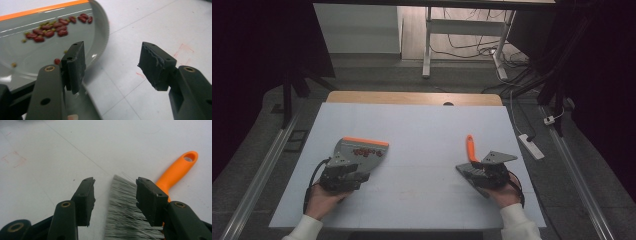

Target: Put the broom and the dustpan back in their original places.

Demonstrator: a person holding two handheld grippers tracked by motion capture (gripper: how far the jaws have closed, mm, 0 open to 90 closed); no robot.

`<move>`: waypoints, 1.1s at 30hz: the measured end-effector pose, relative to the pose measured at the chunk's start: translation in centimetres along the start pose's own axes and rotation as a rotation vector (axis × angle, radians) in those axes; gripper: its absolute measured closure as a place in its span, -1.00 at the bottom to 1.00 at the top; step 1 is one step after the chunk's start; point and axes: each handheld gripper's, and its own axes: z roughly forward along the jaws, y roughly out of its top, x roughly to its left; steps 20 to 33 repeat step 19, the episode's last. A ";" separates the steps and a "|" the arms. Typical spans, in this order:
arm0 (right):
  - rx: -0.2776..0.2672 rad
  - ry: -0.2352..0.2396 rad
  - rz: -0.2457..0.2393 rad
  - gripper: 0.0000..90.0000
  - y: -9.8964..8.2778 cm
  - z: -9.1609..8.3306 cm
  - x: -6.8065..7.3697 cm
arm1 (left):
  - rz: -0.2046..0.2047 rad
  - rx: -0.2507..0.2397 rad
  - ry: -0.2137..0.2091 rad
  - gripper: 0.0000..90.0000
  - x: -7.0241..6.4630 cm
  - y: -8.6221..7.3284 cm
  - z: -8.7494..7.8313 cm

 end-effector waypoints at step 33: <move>-0.024 0.000 -0.043 0.09 -0.1 -0.4 0.3 | -0.022 0.003 -0.034 -0.17 0.0 0.0 0.2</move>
